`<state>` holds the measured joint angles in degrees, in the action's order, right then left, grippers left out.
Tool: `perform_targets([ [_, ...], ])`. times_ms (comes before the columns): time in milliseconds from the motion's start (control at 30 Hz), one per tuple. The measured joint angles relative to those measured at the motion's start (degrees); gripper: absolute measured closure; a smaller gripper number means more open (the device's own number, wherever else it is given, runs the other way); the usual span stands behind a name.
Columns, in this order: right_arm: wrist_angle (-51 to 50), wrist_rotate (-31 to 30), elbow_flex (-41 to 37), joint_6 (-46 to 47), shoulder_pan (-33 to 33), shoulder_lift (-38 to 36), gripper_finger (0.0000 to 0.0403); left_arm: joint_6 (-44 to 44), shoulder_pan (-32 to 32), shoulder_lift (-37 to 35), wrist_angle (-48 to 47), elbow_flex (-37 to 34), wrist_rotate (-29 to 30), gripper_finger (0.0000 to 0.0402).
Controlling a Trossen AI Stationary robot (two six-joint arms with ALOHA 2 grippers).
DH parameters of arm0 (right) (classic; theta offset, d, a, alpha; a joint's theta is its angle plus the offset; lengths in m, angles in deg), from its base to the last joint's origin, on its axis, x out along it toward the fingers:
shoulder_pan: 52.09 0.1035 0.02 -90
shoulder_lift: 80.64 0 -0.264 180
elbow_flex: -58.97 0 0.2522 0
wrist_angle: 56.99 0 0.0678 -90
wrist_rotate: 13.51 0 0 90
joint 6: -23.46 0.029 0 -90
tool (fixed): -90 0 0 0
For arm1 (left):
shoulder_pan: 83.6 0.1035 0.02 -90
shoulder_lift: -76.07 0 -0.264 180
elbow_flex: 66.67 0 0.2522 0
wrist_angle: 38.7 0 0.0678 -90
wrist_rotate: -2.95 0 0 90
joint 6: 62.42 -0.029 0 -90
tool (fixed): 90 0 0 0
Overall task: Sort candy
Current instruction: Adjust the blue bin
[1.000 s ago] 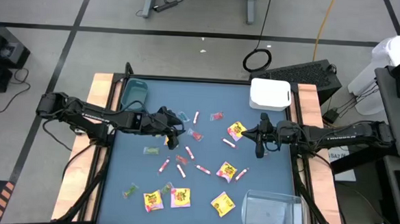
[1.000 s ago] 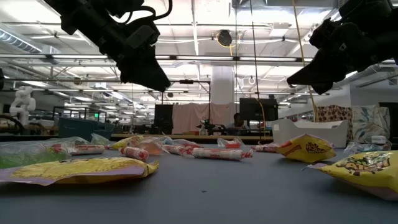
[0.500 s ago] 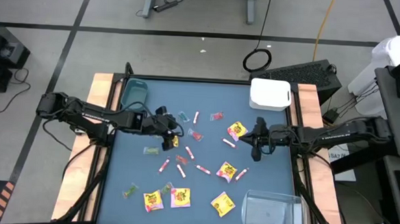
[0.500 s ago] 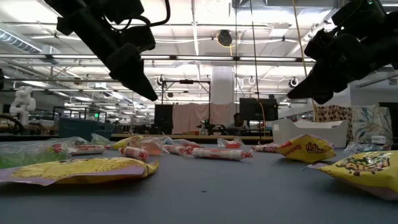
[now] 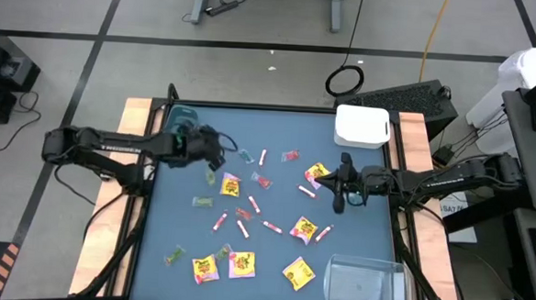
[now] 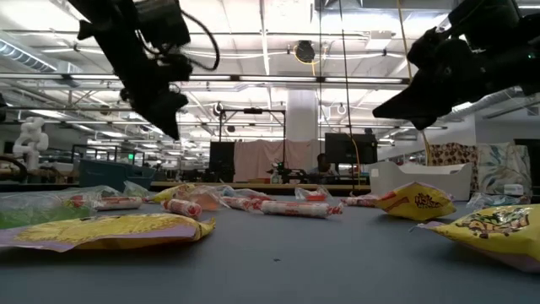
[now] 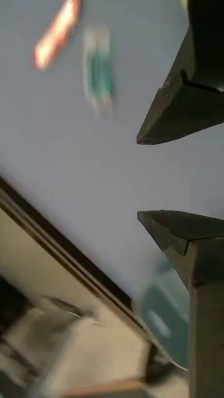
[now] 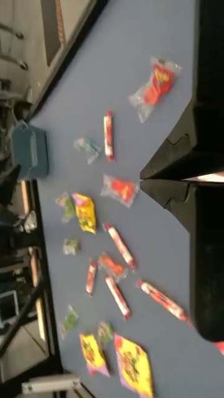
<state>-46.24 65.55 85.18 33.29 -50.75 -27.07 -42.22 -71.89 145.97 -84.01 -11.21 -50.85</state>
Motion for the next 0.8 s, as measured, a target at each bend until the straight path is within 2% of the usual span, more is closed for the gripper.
perform_targets([
  [100,0.19,-1.18,0.00,-0.03,0.00,-0.01,0.0403,4.22,5.47,0.77,-3.38,0.00,-2.55,0.0212],
  [200,0.17,-1.18,0.00,-0.02,0.00,-0.01,0.0403,7.03,9.65,2.09,-5.40,-0.02,-2.70,0.0212],
  [367,0.03,-1.14,0.00,-0.04,0.00,-0.01,0.0403,7.61,15.14,4.68,-4.96,-0.02,-2.77,0.0212],
  [567,-2.81,-1.01,0.00,1.20,0.34,-0.01,0.0403,8.01,19.94,9.57,-4.99,-0.06,-3.23,0.0212],
  [800,-4.53,-0.99,0.00,1.32,0.44,-0.01,0.0403,9.31,22.62,16.31,-3.21,-0.10,-6.77,0.0212],
])
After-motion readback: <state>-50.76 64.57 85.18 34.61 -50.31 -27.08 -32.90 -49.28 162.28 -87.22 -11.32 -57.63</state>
